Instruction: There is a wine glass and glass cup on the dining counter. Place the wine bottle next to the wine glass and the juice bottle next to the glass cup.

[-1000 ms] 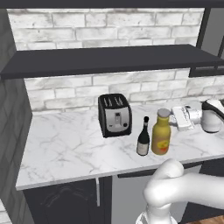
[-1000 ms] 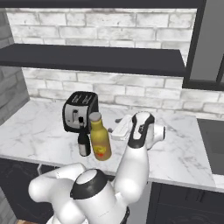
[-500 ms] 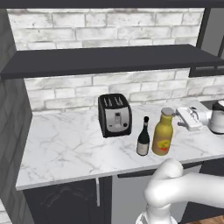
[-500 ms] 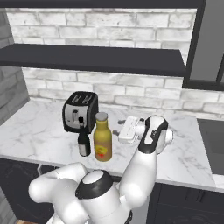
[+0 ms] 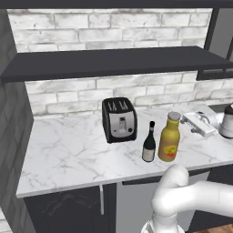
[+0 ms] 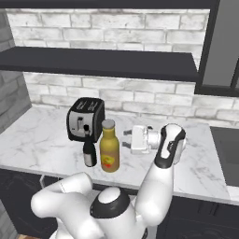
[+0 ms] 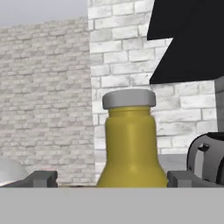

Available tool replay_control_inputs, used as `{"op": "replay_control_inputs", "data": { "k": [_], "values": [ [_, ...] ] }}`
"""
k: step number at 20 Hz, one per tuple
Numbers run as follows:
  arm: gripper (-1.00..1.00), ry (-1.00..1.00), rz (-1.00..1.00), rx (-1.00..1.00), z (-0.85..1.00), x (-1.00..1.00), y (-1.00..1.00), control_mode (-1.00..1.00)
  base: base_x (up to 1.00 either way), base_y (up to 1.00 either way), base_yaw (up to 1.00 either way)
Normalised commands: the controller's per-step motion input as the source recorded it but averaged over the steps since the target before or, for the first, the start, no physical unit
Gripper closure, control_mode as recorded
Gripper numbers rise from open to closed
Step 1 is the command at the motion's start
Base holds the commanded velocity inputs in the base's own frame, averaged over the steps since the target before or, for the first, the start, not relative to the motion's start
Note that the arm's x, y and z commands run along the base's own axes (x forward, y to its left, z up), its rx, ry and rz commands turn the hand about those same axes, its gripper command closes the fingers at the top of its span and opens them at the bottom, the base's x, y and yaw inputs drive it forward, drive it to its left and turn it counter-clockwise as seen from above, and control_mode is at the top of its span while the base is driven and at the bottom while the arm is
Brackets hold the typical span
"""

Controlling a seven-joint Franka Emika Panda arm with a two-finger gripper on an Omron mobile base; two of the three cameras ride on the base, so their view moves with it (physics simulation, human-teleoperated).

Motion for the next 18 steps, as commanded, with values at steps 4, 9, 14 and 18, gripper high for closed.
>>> {"op": "replay_control_inputs", "data": {
  "k": [4, 9, 14, 18],
  "values": [
    [-1.0, 0.12, 0.0, 0.0, 0.06, 0.0, 0.24, -1.0, 0.0, 0.0, 0.0],
    [-1.0, 0.07, 0.0, 0.0, -0.1, 0.0, 0.04, -1.0, 0.0, 0.0, 0.0],
    [-1.0, 0.03, -0.04, 0.0, 0.0, 0.06, 0.15, -1.0, 0.0, 0.0, 0.0],
    [-1.0, 0.0, -0.05, 0.0, -0.09, 0.06, 0.01, -1.0, 0.0, 0.0, 0.0]
  ]
}}
